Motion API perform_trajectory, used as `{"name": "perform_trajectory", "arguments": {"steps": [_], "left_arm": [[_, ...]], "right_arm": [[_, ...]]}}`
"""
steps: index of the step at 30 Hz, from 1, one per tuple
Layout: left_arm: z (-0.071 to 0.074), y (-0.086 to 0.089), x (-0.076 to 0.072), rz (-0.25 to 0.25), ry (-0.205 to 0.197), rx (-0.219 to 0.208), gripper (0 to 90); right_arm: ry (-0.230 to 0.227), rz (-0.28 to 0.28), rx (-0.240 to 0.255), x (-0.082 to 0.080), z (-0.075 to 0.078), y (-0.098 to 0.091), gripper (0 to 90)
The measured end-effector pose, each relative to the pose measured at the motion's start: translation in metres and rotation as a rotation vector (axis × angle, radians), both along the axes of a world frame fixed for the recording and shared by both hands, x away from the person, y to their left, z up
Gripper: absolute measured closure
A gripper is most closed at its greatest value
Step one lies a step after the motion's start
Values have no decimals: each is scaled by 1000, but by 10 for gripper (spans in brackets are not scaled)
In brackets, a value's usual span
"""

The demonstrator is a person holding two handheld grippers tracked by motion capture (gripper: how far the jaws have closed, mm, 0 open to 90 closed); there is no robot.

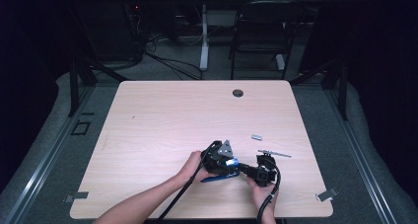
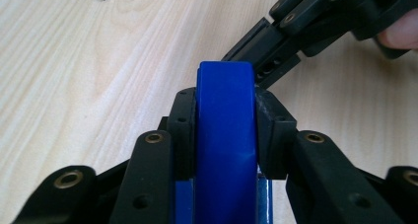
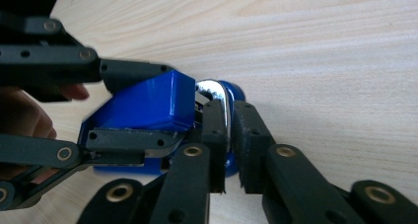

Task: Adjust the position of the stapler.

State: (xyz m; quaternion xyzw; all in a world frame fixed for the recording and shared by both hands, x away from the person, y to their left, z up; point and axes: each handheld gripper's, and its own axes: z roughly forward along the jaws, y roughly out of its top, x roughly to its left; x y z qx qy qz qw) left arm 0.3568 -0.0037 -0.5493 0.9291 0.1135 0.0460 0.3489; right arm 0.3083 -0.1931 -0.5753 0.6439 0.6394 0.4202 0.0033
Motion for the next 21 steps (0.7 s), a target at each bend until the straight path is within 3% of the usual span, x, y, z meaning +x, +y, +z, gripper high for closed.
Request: {"name": "perform_trajectory", "arguments": {"steps": [9,14,18,21], "left_arm": [[-1,4,0,-35,-31,-28,665],[-2,6,0,-41,-40,-42,665],[-3,7,-1,-45,-49,-51,665],[-3,7,-1,-47,-49,-51,665]], "right_arm": [[-21,-6,-6,-1,0,2,867],[-12,-20,11,-1,-1,2,860],[7,-35,44,-1,-4,-2,801],[2,-36,32,-2,-3,-1,804]]}}
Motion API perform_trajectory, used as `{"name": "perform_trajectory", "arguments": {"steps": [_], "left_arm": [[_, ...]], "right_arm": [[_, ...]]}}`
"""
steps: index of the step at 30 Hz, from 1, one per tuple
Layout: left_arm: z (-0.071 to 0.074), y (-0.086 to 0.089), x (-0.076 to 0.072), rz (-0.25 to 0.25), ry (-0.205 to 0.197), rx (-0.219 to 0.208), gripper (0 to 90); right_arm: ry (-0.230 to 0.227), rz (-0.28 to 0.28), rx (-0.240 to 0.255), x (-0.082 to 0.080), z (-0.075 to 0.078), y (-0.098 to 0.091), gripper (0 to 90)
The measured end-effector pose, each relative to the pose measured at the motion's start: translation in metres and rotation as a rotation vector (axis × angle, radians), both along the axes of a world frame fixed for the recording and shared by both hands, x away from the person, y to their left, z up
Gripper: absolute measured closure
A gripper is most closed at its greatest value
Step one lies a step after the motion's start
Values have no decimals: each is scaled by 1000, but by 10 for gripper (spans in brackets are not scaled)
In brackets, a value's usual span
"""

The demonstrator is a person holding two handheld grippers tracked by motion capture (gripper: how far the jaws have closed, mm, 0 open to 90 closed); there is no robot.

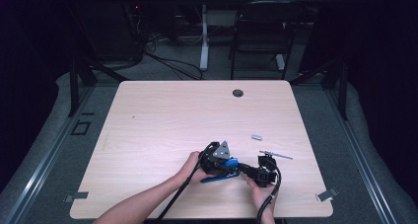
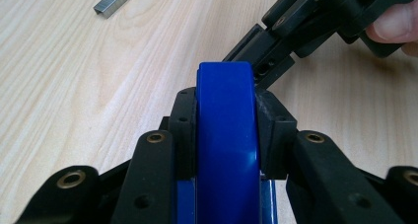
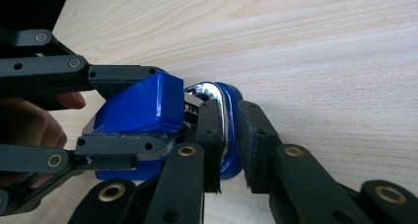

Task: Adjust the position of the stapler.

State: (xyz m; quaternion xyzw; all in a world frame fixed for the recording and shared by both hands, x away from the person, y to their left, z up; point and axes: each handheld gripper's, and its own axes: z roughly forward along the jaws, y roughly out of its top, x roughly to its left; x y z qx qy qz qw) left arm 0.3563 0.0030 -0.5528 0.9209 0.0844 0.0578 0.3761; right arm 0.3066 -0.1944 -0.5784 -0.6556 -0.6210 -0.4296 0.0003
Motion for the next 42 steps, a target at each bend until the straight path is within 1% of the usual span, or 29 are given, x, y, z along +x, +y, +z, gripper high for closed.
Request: {"name": "perform_trajectory", "arguments": {"steps": [2,3,7,9,11,12,13,16,17,18,19,21,24,25,27,29,30,31,32,33,34,35,36,37,38,39,40,41,42], "left_arm": [[0,0,0,1,-1,-1,665],[0,0,0,1,-1,0,664],[0,0,-1,2,-5,-1,664],[0,1,-1,1,-4,-3,665],[-1,1,-1,-1,-7,-9,665],[-1,2,-1,-1,-6,-7,665],[-1,2,-1,1,-7,-10,665],[-2,2,-3,2,-21,-18,665],[-2,2,-3,2,-26,-21,666],[-2,2,-4,5,-32,-26,665],[-2,2,-4,6,-36,-29,665],[-3,3,-5,3,-44,-30,666],[-4,4,-6,7,-50,-44,666],[-4,4,-6,5,-59,-47,665],[-5,5,-7,3,-68,-52,665],[-6,6,-8,5,-76,-63,665],[-5,9,-8,9,-81,-100,665],[-2,12,-8,13,-75,-137,665],[4,15,-8,11,-89,-169,666],[9,14,-9,-1,-114,-158,665],[9,14,-10,1,-132,-158,665],[9,17,-9,4,-131,-172,664],[7,20,-6,6,-112,-181,665],[5,23,-4,18,-105,-182,664],[3,24,-3,20,-99,-181,664],[3,23,-3,18,-102,-179,664],[3,23,-5,14,-110,-178,664],[3,23,-6,3,-121,-181,664],[3,24,-5,0,-118,-188,664]], "right_arm": [[3,2,8,0,0,-1,800],[1,-13,12,0,-1,0,792],[8,-16,3,-2,0,0,788],[6,-32,9,-2,0,2,781],[13,-41,10,-3,0,2,788],[9,-34,0,-3,0,3,801],[1,-48,-5,-4,1,5,812],[-15,-45,-35,-3,2,8,843],[-14,-46,-26,-3,2,8,856],[-18,-45,-37,-2,3,9,866],[-23,-42,-64,-2,4,11,873],[-29,-27,-87,-1,6,12,876],[-35,-33,-93,-1,6,14,883],[-41,-28,-112,-1,7,15,886],[-38,-16,-117,0,8,15,890],[-36,-18,-124,0,8,16,893],[-43,-14,-134,1,8,16,897],[-41,-16,-129,0,8,15,900],[-42,-16,-132,0,8,15,900],[-43,-23,-128,0,8,15,900],[-34,-30,-132,1,7,14,900],[18,-18,-173,2,-1,15,900],[-13,-25,-126,0,-5,12,900],[-7,-22,-108,-1,-6,12,900],[-22,-14,-116,-3,-6,14,900],[-26,-1,-128,-4,-6,15,899],[-31,5,-127,-4,-5,14,879],[-43,-7,-116,-5,-5,13,840],[-58,4,-105,-5,-2,10,810]]}}
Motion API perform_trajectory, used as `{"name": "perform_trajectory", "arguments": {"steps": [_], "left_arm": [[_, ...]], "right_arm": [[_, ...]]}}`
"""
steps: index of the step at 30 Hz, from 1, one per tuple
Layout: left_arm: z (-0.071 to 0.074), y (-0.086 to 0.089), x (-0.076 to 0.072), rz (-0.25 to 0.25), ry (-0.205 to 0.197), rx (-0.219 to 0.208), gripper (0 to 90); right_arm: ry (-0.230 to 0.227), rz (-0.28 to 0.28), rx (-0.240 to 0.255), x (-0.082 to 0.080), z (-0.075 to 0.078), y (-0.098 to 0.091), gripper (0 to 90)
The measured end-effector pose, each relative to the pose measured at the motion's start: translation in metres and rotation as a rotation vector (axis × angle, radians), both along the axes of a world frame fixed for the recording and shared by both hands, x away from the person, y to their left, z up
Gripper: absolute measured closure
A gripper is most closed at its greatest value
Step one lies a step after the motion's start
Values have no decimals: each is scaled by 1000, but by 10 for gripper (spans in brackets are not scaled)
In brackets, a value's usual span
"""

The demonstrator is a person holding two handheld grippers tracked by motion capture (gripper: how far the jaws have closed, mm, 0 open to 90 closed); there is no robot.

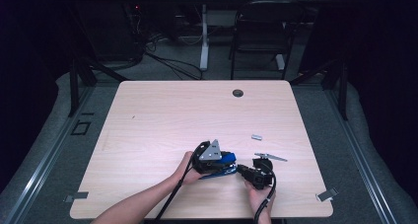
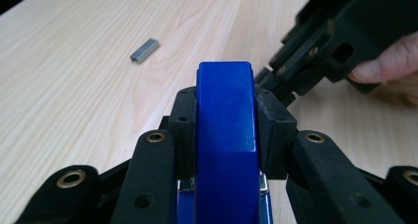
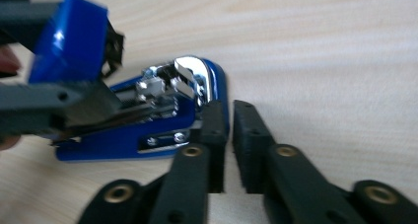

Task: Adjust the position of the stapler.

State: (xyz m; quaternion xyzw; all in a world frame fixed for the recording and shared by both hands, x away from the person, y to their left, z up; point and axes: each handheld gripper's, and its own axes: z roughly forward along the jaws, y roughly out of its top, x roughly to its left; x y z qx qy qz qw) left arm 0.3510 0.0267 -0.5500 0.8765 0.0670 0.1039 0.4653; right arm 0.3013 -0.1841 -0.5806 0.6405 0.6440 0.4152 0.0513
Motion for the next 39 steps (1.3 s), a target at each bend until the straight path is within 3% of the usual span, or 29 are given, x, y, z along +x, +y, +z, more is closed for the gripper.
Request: {"name": "perform_trajectory", "arguments": {"steps": [6,8,13,17,25,30,39], "left_arm": [[-2,4,1,-16,-5,-21,664],[-4,4,0,-22,-13,-20,664],[-4,5,0,-32,-14,-22,664],[-4,6,0,-31,-14,-28,664],[0,10,2,-21,-7,-39,662],[4,10,0,-7,-13,-13,660],[14,14,-3,21,-10,13,656]], "right_arm": [[-72,26,25,4,11,-2,798],[-74,29,54,8,12,-5,793],[-84,52,67,17,18,-6,790],[-85,83,38,22,24,-1,810],[-42,115,-1,25,24,3,849],[-23,124,-62,27,21,8,881],[-21,133,-89,27,22,12,885]]}}
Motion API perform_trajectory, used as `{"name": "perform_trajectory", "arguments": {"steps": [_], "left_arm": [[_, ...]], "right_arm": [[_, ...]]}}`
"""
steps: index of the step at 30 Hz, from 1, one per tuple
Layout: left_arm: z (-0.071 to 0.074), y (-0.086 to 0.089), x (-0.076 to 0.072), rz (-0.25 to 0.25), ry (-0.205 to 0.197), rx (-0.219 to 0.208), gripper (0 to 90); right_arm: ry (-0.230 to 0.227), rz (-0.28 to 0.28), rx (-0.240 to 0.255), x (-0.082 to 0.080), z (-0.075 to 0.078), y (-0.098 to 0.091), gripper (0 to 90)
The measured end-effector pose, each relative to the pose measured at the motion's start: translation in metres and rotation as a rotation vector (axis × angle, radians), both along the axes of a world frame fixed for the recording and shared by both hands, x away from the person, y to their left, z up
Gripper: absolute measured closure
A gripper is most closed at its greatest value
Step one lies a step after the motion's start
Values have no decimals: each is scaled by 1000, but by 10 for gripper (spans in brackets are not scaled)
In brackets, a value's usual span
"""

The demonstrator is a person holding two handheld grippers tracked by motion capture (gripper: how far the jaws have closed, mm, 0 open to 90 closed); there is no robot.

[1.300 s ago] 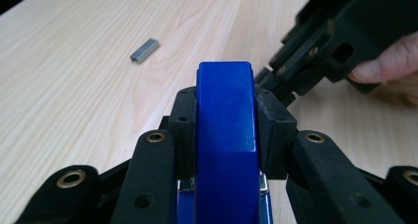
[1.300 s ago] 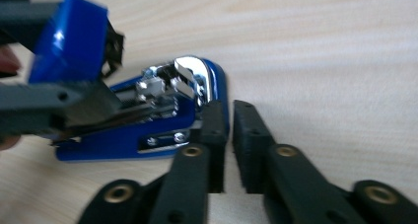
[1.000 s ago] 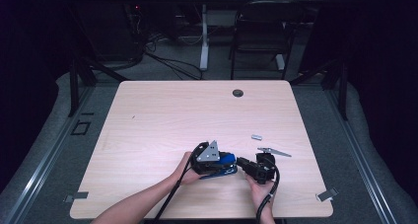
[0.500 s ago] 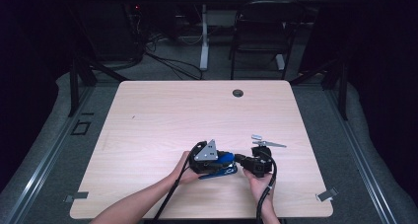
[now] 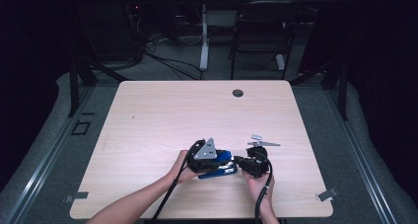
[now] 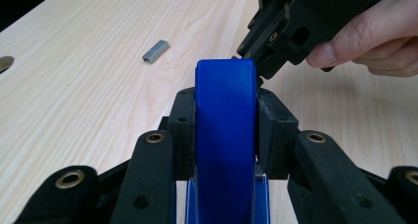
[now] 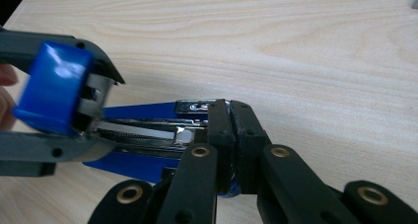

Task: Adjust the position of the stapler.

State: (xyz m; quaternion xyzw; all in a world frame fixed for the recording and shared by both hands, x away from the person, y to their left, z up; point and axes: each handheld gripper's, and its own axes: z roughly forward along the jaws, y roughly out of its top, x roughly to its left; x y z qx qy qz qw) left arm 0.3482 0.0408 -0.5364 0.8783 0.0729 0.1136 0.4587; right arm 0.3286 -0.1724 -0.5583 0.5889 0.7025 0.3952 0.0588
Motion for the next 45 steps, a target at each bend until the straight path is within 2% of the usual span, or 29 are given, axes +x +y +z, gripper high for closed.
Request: {"name": "perform_trajectory", "arguments": {"steps": [4,13,22,33,45], "left_arm": [[5,4,-2,13,-1,7,654],[13,13,-5,32,7,15,651],[20,34,-9,43,22,-6,649],[22,53,-13,49,50,-18,652],[22,58,-12,60,76,-33,652]], "right_arm": [[0,9,-22,0,1,1,883],[12,9,-38,2,3,3,884],[21,10,-66,2,5,6,886],[20,17,-75,2,6,6,887],[26,26,-70,4,6,5,887]]}}
